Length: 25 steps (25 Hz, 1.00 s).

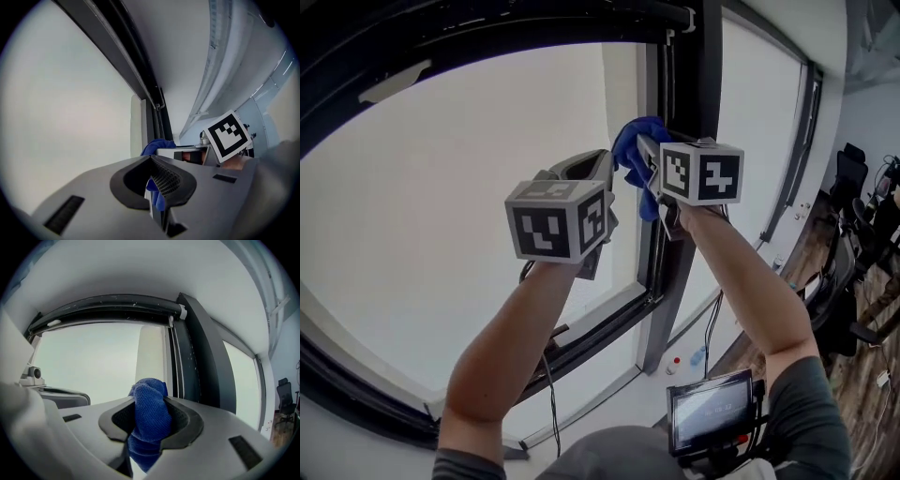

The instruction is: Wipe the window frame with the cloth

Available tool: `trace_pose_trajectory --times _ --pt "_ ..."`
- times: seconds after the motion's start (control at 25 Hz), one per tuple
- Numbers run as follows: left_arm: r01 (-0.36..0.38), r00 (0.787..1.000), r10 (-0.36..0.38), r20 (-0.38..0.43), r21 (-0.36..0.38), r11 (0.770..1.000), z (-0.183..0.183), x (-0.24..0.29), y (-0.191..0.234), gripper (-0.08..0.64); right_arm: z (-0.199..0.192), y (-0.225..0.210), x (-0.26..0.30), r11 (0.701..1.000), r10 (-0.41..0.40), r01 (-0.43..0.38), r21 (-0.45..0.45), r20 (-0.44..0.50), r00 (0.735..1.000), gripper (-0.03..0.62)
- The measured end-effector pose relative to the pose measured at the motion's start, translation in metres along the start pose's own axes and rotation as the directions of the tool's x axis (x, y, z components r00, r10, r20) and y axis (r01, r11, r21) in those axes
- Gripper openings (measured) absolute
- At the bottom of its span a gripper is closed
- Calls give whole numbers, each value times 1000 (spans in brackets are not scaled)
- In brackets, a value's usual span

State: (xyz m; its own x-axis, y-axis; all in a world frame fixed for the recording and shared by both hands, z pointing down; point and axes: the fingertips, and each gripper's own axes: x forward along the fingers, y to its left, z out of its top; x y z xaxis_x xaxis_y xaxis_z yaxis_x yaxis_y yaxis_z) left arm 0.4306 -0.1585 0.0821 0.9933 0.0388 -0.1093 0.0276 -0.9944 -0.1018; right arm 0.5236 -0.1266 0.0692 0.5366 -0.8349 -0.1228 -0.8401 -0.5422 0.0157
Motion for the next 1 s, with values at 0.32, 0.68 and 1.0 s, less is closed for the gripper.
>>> trace_pose_trajectory --times 0.32,0.68,1.0 --pt "-59 994 50 93 97 993 66 26 9 9 90 -10 18 998 -54 55 -8 105 993 133" --pt "-69 992 57 115 108 992 90 41 17 9 121 -11 40 992 -117 122 -42 109 987 132" --pt "-65 992 53 116 97 993 78 37 24 9 102 -6 40 978 -159 171 -123 101 982 133"
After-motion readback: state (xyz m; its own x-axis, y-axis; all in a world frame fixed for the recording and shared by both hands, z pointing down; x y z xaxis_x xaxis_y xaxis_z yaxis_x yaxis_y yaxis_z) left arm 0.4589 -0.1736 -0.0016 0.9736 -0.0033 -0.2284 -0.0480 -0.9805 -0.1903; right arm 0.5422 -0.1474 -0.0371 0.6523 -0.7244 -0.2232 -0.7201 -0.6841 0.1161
